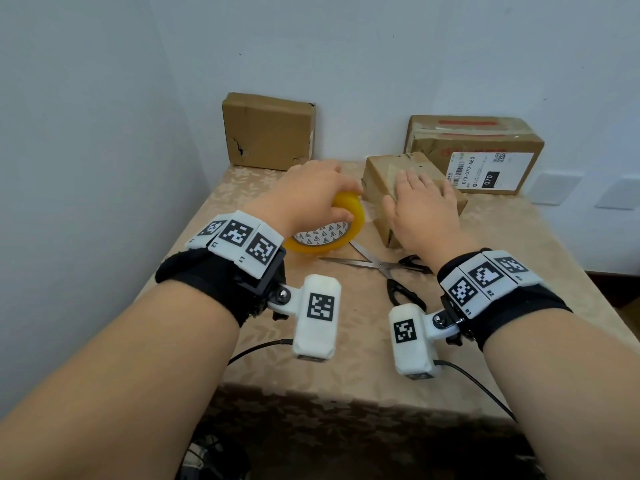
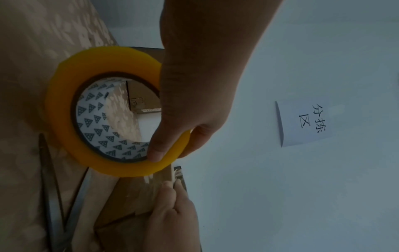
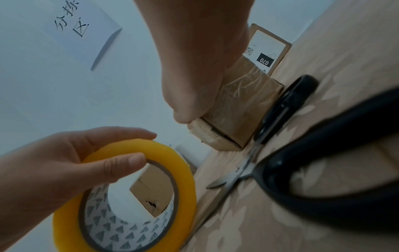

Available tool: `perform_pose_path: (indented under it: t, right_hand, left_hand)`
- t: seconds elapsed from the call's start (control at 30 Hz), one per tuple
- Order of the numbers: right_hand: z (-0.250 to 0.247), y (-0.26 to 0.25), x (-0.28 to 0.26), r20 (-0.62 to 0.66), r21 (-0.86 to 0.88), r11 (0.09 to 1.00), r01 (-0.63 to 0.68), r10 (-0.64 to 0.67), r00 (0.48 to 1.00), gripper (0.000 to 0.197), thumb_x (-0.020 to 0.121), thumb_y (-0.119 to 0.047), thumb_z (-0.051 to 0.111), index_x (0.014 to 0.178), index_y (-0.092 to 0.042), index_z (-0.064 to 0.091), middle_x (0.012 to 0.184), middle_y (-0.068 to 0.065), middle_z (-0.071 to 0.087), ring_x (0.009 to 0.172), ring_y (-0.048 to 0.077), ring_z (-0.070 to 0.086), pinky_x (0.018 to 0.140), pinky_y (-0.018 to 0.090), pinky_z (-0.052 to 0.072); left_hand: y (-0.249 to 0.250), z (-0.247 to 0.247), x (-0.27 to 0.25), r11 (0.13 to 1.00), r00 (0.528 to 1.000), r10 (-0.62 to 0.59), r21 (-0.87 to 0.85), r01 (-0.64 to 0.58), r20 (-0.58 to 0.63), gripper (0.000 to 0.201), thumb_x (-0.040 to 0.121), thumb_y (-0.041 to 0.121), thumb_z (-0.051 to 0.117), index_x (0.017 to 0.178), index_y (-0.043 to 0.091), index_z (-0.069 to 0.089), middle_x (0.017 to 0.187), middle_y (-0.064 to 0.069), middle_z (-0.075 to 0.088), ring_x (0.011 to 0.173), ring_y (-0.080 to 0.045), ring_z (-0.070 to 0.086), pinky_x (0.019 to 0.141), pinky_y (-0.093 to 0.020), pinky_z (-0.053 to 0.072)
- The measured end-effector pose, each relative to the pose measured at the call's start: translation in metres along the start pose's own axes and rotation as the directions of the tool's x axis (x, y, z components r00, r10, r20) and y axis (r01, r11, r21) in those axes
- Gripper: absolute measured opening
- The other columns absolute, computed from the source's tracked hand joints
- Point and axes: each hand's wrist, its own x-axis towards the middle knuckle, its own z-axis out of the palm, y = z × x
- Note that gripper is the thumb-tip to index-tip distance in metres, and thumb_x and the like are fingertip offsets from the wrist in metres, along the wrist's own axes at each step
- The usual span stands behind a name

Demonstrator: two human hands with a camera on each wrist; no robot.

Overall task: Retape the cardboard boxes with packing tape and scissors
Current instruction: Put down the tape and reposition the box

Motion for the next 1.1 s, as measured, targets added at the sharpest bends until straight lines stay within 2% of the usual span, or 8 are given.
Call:
perform_pose_path:
  t: [0.2,0.37,0.67,0.87,0.93,1.0,1.07,1.1]
  right_hand:
    - [0.000,0.010,0.002,0.017,0.001,1.000,0.017,-0.017,1.000,0.058,0.103,-0.040,0.020,0.154,-0.013,0.015,0.161,0.003,0.014,0.148,0.021,0.012,0.119,0.048,0.001]
    - [0.000,0.013,0.000,0.002,0.007,1.000,0.021,-0.021,1.000,0.065,0.101,-0.050,0.023,0.153,-0.013,0.017,0.161,0.004,0.016,0.148,0.021,0.012,0.119,0.048,0.002]
    - [0.004,0.008,-0.001,0.002,-0.007,1.000,0.022,-0.022,1.000,0.058,0.103,-0.038,0.019,0.154,-0.010,0.013,0.161,0.006,0.014,0.148,0.023,0.011,0.119,0.045,0.001]
    - [-0.015,0.018,-0.013,0.041,0.245,0.969,0.043,-0.055,0.998,0.061,0.103,-0.047,0.015,0.155,-0.015,0.009,0.162,0.003,0.007,0.149,0.017,0.002,0.118,0.044,-0.006]
    - [-0.029,0.023,-0.023,-0.057,0.325,0.942,0.080,-0.065,0.996,0.059,0.103,-0.045,0.023,0.154,-0.015,0.018,0.160,0.005,0.016,0.148,0.020,0.010,0.119,0.043,0.002]
    - [-0.045,0.024,-0.036,-0.158,0.365,0.924,0.113,-0.058,0.986,0.045,0.102,-0.037,0.037,0.137,-0.012,0.048,0.140,0.009,0.049,0.132,0.026,0.041,0.107,0.039,0.031]
    - [-0.056,0.022,-0.049,-0.044,0.435,0.896,0.084,-0.072,0.996,0.029,0.098,-0.031,0.050,0.105,-0.007,0.064,0.103,0.011,0.064,0.100,0.027,0.059,0.079,0.033,0.043]
    - [-0.057,0.022,-0.054,0.088,0.435,0.899,0.054,-0.102,0.991,0.027,0.095,-0.031,0.055,0.099,-0.006,0.065,0.096,0.010,0.065,0.094,0.027,0.060,0.073,0.032,0.043]
  left_hand:
    - [-0.005,-0.009,0.000,0.996,0.996,-0.050,-0.074,0.056,0.078,0.042,0.090,0.041,0.059,0.130,0.034,0.052,0.106,0.007,0.037,0.102,-0.014,0.043,0.080,-0.027,0.033]
    - [0.000,-0.006,0.001,0.998,0.992,-0.053,-0.009,0.054,0.118,0.041,0.093,0.041,0.053,0.134,0.039,0.047,0.127,-0.003,0.043,0.116,-0.024,0.047,0.090,-0.034,0.039]
    - [0.005,0.000,0.003,0.999,0.998,-0.022,0.037,0.020,0.060,0.041,0.094,0.043,0.050,0.135,0.036,0.047,0.121,-0.004,0.046,0.115,-0.024,0.046,0.093,-0.039,0.041]
    - [0.006,0.003,-0.003,0.999,1.000,-0.002,0.041,0.003,-0.015,0.044,0.094,0.043,0.051,0.137,0.033,0.046,0.127,-0.004,0.045,0.117,-0.023,0.044,0.093,-0.038,0.041]
    - [0.009,0.005,-0.005,0.999,0.999,-0.001,0.051,0.004,-0.048,0.044,0.094,0.042,0.050,0.136,0.032,0.046,0.128,-0.003,0.045,0.117,-0.022,0.044,0.093,-0.037,0.041]
    - [0.011,0.006,-0.007,0.999,0.997,-0.018,0.049,0.022,-0.069,0.043,0.094,0.044,0.048,0.135,0.030,0.048,0.127,-0.003,0.047,0.116,-0.023,0.045,0.095,-0.039,0.041]
    - [0.013,0.004,-0.008,0.997,0.996,-0.044,0.054,0.048,-0.083,0.043,0.094,0.047,0.046,0.133,0.029,0.050,0.126,-0.004,0.050,0.116,-0.024,0.046,0.097,-0.041,0.040]
    - [0.014,0.003,-0.008,0.996,0.995,-0.056,0.065,0.061,-0.083,0.043,0.094,0.048,0.046,0.133,0.029,0.051,0.126,-0.004,0.051,0.117,-0.024,0.046,0.097,-0.042,0.039]
